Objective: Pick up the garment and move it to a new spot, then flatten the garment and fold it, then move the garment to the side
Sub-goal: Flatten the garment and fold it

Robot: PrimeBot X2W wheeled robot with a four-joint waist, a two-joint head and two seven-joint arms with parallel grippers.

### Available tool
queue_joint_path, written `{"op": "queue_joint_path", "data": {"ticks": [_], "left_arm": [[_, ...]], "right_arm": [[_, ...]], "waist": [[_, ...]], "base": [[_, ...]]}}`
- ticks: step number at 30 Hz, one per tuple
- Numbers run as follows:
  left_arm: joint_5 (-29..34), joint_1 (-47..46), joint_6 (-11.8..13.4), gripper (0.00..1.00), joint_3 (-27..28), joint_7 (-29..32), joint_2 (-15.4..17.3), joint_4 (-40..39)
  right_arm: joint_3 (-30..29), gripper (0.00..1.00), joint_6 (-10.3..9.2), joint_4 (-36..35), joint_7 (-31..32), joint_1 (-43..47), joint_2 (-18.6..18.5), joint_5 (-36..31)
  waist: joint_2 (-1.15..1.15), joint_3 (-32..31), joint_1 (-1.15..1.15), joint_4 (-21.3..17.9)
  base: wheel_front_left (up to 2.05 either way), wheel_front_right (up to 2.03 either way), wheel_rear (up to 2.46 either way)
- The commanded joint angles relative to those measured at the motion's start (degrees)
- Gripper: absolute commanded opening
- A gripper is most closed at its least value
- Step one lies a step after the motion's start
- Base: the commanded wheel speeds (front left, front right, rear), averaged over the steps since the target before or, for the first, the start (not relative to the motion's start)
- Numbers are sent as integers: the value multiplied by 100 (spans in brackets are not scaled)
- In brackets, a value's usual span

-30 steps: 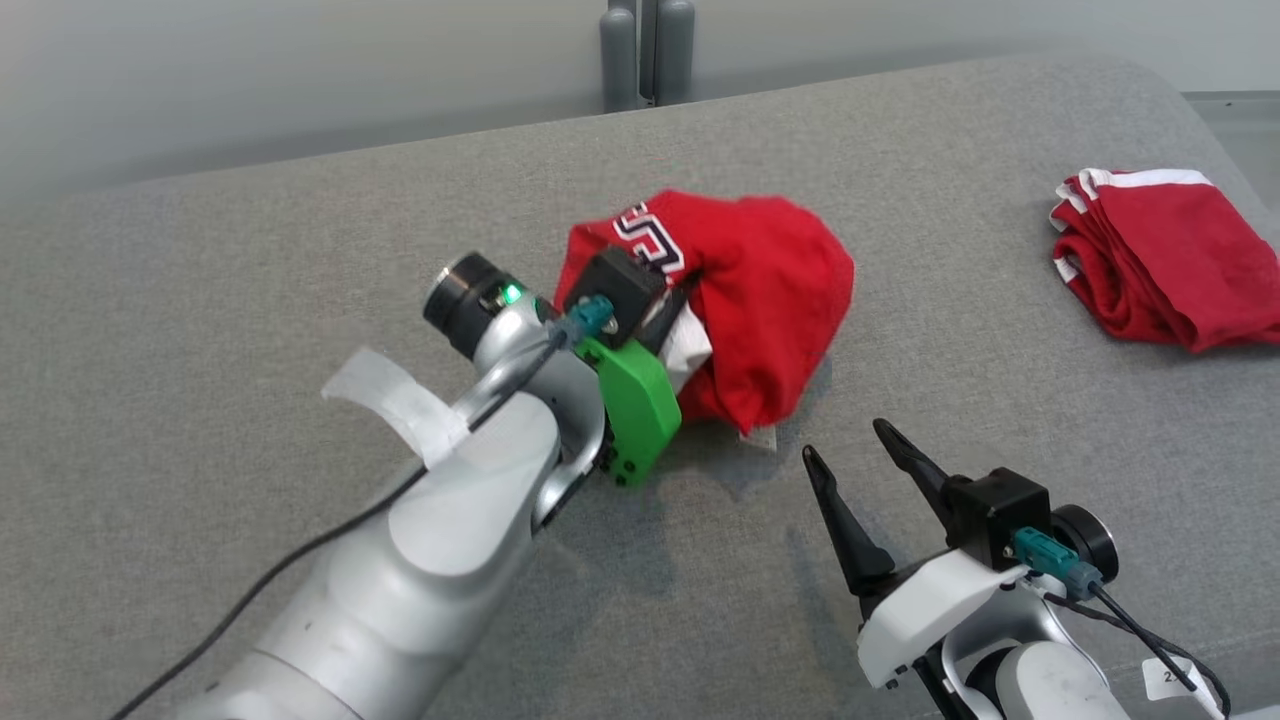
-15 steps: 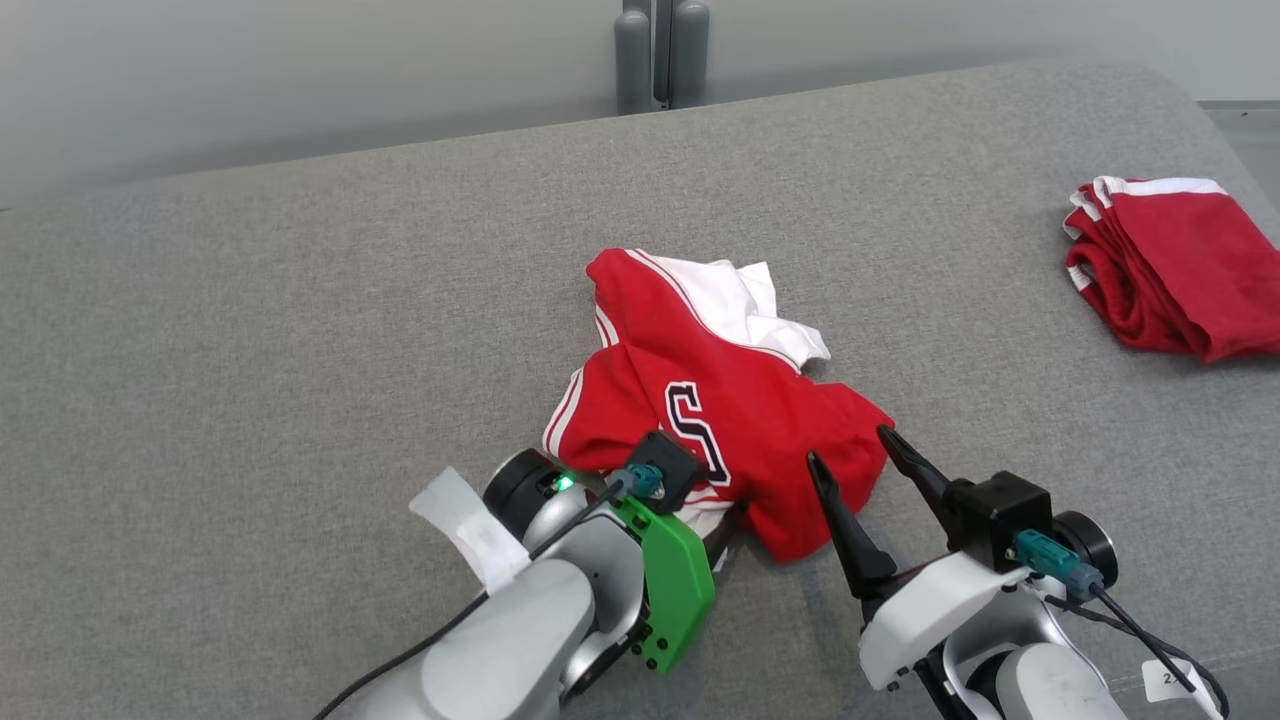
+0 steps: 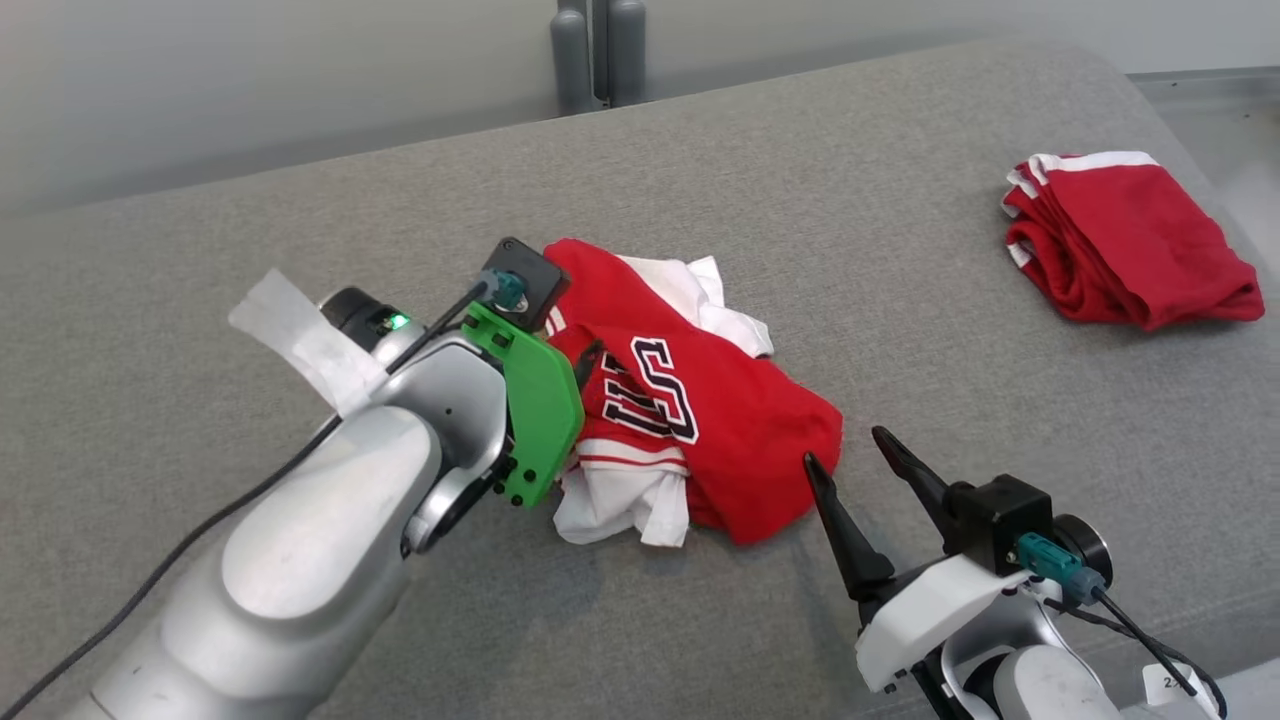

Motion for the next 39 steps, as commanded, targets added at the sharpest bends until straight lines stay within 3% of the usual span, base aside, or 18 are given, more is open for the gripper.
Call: {"op": "queue_joint_path", "data": {"ticks": [1,7,16,26,39], "left_arm": [[-11,-175,79,100,57,225,132,-173],[-15,-527,206,100,216,572,295,-376],[60,-1530,171,100,85,1587,101,545],[264,-2189,93,100,-40,1602,-145,1516],[494,-2520,-177,100,-388,1593,-73,2637]], "right_arm": [[-34,100,-3,2,-58,-38,-5,62],[27,100,-3,31,-107,-92,-2,90],[215,100,-3,109,-268,-271,-2,242],[532,100,-3,309,-542,-473,1,489],[421,100,-3,523,-850,-456,0,650]], "waist": [[0,150,0,-322],[0,435,0,-750],[0,1036,0,-1500],[0,1600,0,-2119],[0,1918,0,-2166]], "base": [[0,0,0],[0,0,0],[0,0,0],[0,0,0],[0,0,0]]}}
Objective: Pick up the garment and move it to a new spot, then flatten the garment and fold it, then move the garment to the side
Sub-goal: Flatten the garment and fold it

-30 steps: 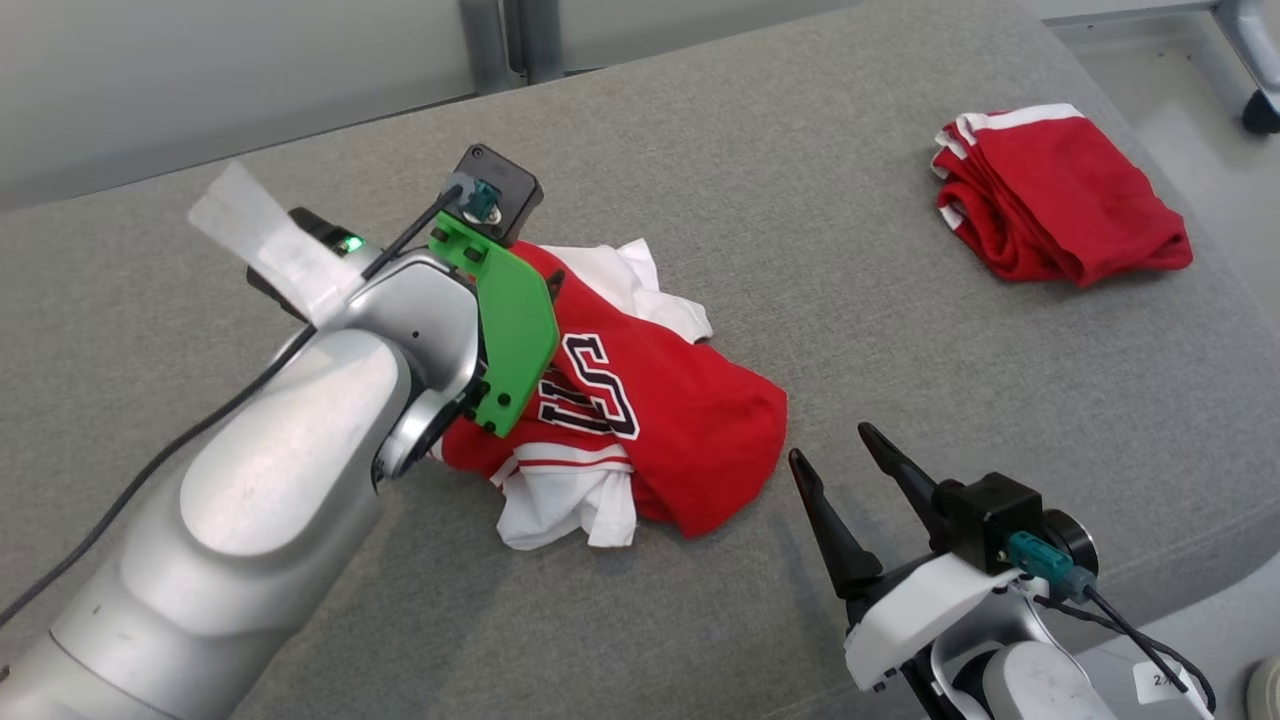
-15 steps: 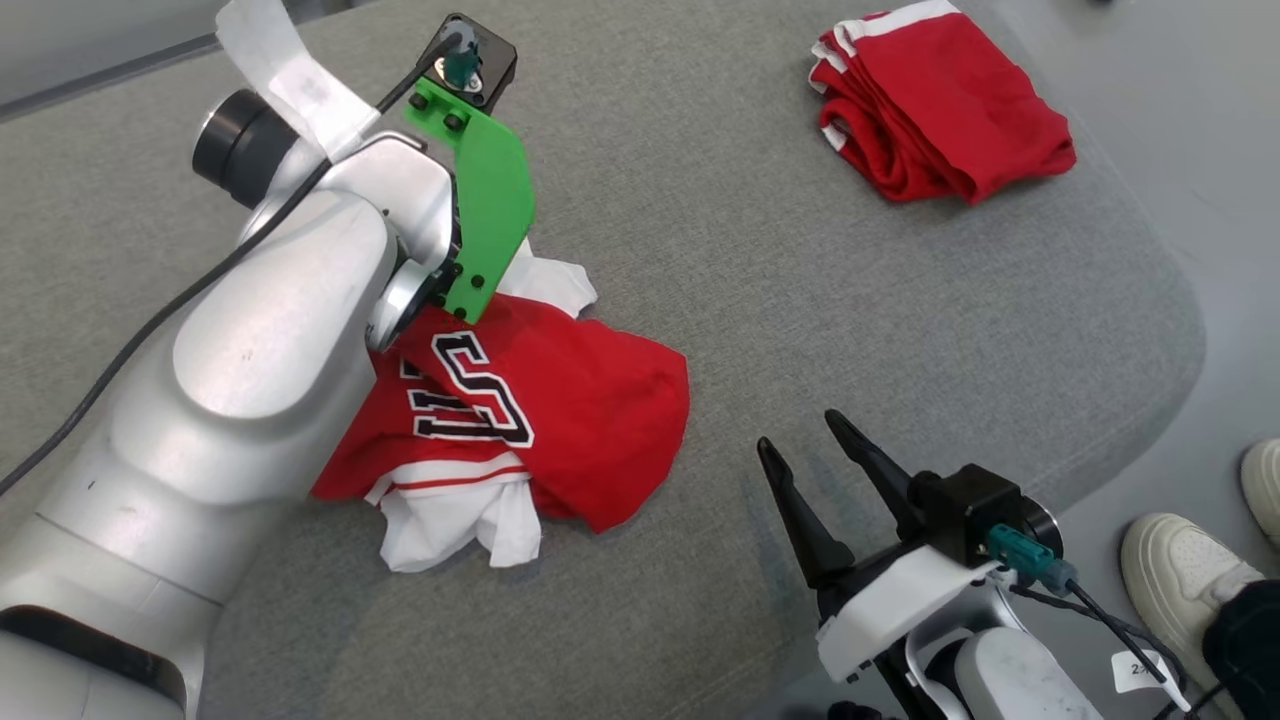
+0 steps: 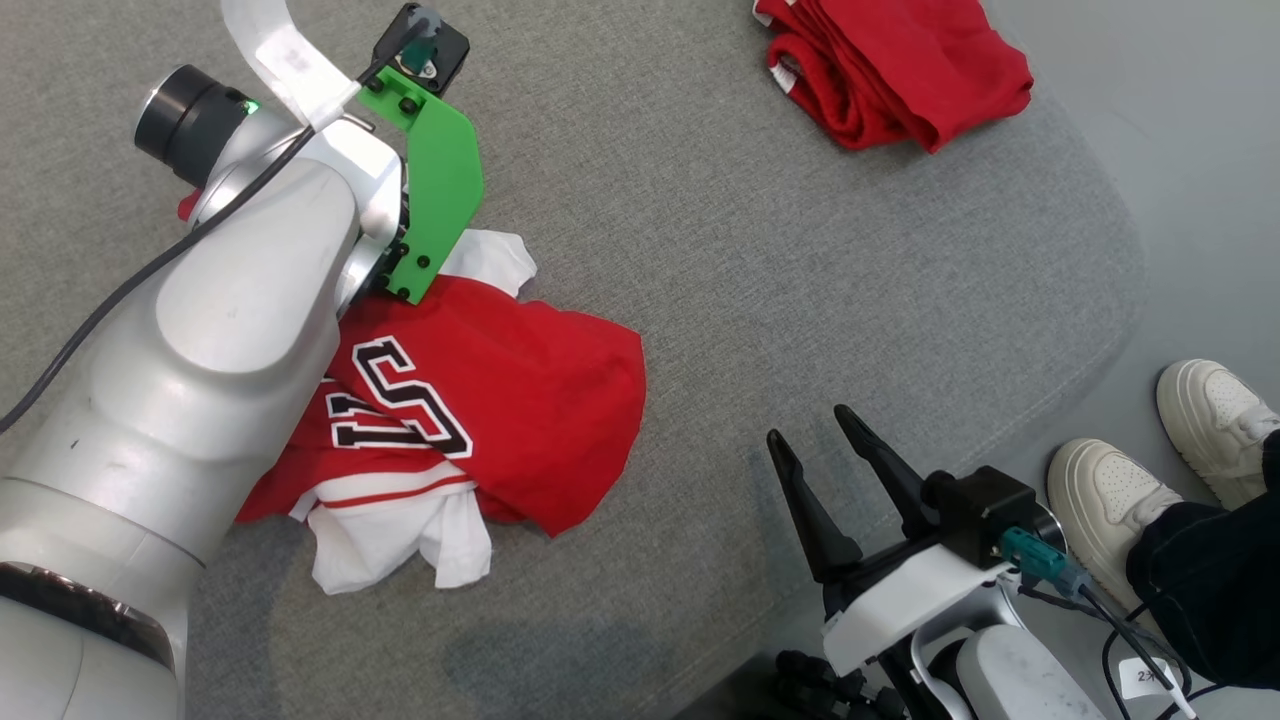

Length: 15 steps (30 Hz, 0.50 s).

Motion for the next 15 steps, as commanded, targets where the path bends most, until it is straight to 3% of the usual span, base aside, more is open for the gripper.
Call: {"op": "queue_joint_path", "data": {"ticks": [1,3,4,5,7,8,12,13,14,15], "left_arm": [[-38,14,-61,100,-32,98,98,116],[-159,64,-108,100,1,141,112,160],[-260,133,-142,94,45,163,83,160],[-353,213,-181,82,78,193,45,150],[-512,318,-242,49,86,211,-31,97],[-569,362,-277,40,76,205,-67,67],[-712,488,-310,28,85,241,-153,48],[-718,503,-308,18,68,234,-144,60],[-679,506,-298,0,39,204,-126,75],[-643,503,-261,0,32,170,-107,97]], "right_arm": [[27,100,-4,29,-18,-66,6,53],[80,100,-4,56,-16,-129,6,65],[109,100,-5,77,-19,-153,5,69],[139,100,-5,95,-21,-184,4,82],[192,100,-4,126,-31,-246,4,111],[208,100,-5,148,-38,-275,4,122],[239,100,-5,179,-65,-352,4,118],[240,100,-4,191,-74,-363,4,117],[234,100,-5,193,-74,-368,4,111],[212,100,-5,197,-89,-367,4,101]], "waist": [[0,37,0,-17],[0,42,0,-12],[0,40,0,-10],[0,40,0,-8],[0,46,0,-1],[0,55,0,7],[0,77,0,8],[0,86,0,7],[0,92,0,5],[0,97,0,3]], "base": [[0,0,0],[0,0,0],[0,0,0],[0,0,0],[0,0,0],[0,0,0],[0,0,0],[0,0,0],[0,0,0],[0,0,0]]}}
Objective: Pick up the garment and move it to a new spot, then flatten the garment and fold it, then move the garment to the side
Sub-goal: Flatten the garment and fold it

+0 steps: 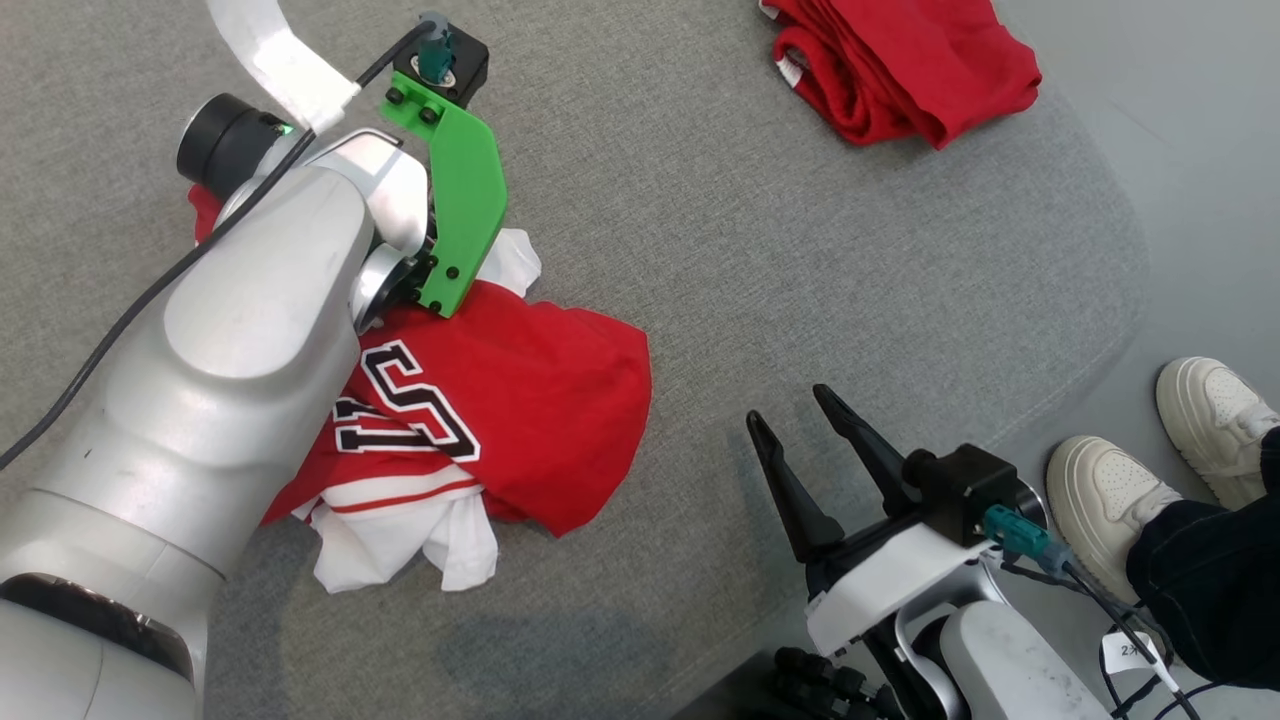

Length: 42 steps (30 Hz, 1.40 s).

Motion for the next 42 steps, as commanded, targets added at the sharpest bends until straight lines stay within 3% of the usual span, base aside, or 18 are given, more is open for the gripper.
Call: {"op": "queue_joint_path", "data": {"ticks": [1,5,12,20,26,31,38,42], "left_arm": [[41,324,9,0,-93,59,51,162],[188,213,168,0,-54,-324,149,147],[323,-280,613,0,325,-1907,-83,-70],[207,-630,1044,0,920,-3804,-445,-288],[190,-736,1368,0,1375,-5046,-467,-715],[133,-353,1668,0,1630,-5473,-290,-1213],[-129,763,2136,0,2124,-5662,209,-2388],[-335,2103,2582,0,2381,-5474,677,-3441]], "right_arm": [[-28,100,-5,21,-39,-35,-1,1],[-65,100,-4,68,-56,14,0,-28],[-64,100,-4,111,-16,-66,-1,-90],[-259,100,-4,58,147,-10,-4,-359],[-450,100,-4,-94,379,188,-5,-589],[-589,100,-4,-267,589,371,-6,-761],[-765,100,-4,-525,821,642,-7,-911],[-781,100,-4,-668,941,822,-6,-930]], "waist": [[0,0,0,-3],[0,-38,0,-13],[0,-308,0,294],[0,-775,0,1012],[0,-1155,0,1693],[0,-1464,0,2268],[0,-1793,0,2867],[0,-1973,0,3117]], "base": [[0,0,0],[0,0,0],[0,0,0],[0,0,0],[0,0,0],[0,0,0],[0,0,0],[0,0,0]]}}
